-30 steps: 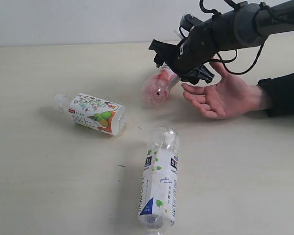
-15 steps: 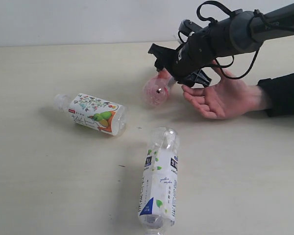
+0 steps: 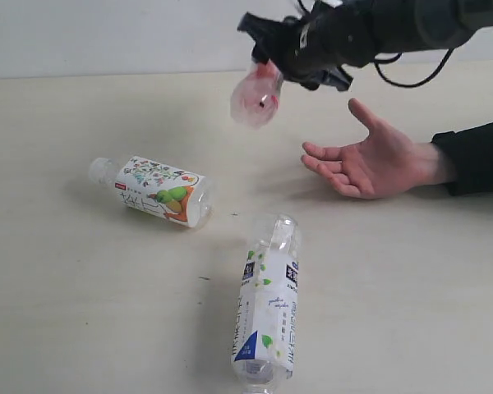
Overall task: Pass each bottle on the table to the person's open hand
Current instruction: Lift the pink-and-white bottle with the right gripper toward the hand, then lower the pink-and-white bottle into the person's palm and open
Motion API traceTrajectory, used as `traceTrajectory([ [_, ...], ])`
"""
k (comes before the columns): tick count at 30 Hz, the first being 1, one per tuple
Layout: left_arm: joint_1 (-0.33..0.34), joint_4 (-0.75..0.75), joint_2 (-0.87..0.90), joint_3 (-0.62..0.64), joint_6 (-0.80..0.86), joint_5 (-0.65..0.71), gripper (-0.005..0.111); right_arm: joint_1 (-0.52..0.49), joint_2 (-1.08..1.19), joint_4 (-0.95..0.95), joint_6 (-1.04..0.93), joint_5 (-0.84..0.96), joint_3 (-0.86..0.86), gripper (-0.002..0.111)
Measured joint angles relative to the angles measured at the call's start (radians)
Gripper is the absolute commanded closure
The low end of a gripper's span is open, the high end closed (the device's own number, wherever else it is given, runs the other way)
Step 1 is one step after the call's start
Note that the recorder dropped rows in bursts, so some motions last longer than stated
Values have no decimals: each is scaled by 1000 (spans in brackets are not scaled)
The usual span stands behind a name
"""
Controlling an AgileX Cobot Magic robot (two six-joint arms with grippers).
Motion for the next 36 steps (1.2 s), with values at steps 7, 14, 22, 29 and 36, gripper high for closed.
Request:
traceTrajectory([
  [7,0,0,0,0,0,0,101,0,-265,-11,-230,375,0,108],
  [14,0,0,0,0,0,0,101,0,-331,-8,-466,691,0,108],
  [22,0,0,0,0,0,0,101,0,-367,5,-600,759,150,108],
  [29,0,0,0,0,0,0,101,0,-375,-2,-628,641,294,108],
  [36,0,0,0,0,0,0,101,0,-345,-34,-633,624,301,108],
])
